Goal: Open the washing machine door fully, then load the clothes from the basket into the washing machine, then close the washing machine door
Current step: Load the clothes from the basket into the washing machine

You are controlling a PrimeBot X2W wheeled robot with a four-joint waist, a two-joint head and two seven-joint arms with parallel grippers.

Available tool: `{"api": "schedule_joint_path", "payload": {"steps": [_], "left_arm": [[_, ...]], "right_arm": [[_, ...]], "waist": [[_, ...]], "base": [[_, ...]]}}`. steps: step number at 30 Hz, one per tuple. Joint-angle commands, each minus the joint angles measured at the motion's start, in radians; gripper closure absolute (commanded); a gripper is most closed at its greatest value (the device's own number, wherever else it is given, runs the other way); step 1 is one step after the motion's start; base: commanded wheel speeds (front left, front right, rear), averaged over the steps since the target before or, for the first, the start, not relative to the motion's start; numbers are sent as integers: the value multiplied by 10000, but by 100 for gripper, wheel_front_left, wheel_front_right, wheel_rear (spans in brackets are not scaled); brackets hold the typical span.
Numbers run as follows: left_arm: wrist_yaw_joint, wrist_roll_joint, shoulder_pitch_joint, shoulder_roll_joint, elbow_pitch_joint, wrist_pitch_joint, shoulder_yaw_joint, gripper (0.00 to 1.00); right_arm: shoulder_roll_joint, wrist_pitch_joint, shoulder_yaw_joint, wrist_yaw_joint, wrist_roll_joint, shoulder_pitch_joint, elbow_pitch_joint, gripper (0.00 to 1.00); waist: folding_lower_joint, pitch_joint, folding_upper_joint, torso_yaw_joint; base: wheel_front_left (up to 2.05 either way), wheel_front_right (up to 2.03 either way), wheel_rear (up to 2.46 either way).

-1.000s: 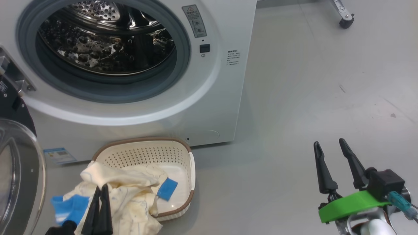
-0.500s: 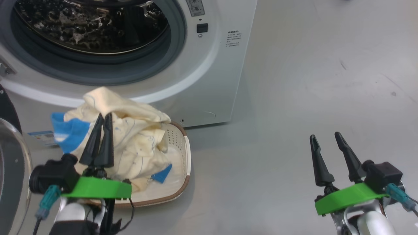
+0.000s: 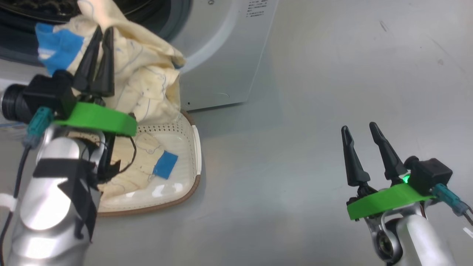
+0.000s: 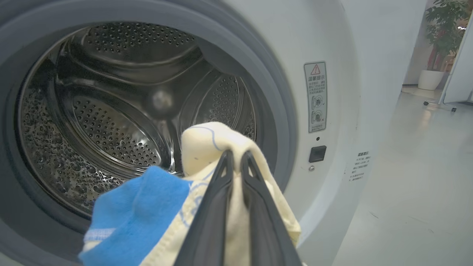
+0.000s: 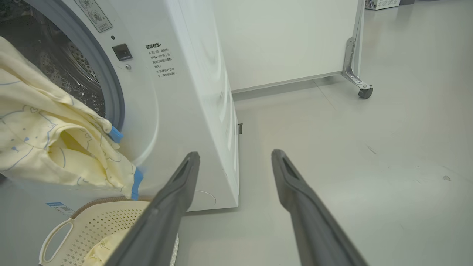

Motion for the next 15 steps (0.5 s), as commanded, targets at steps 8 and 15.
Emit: {"api": "schedule_joint_path", "payload": {"steps": [8, 15], "left_arm": [[220, 317, -2790, 730, 1560, 210, 525, 100], [437, 422, -4237, 1018, 3191, 56, 694, 100]], "right_arm": [[-106, -65, 638, 35, 172, -635, -242, 0], [-106, -65, 947, 35, 95, -868, -266, 0]], "waist": [[-2, 1080, 0, -513], [-2, 1734, 0, -789]], "base": [[0, 0, 0], [0, 0, 0]]}}
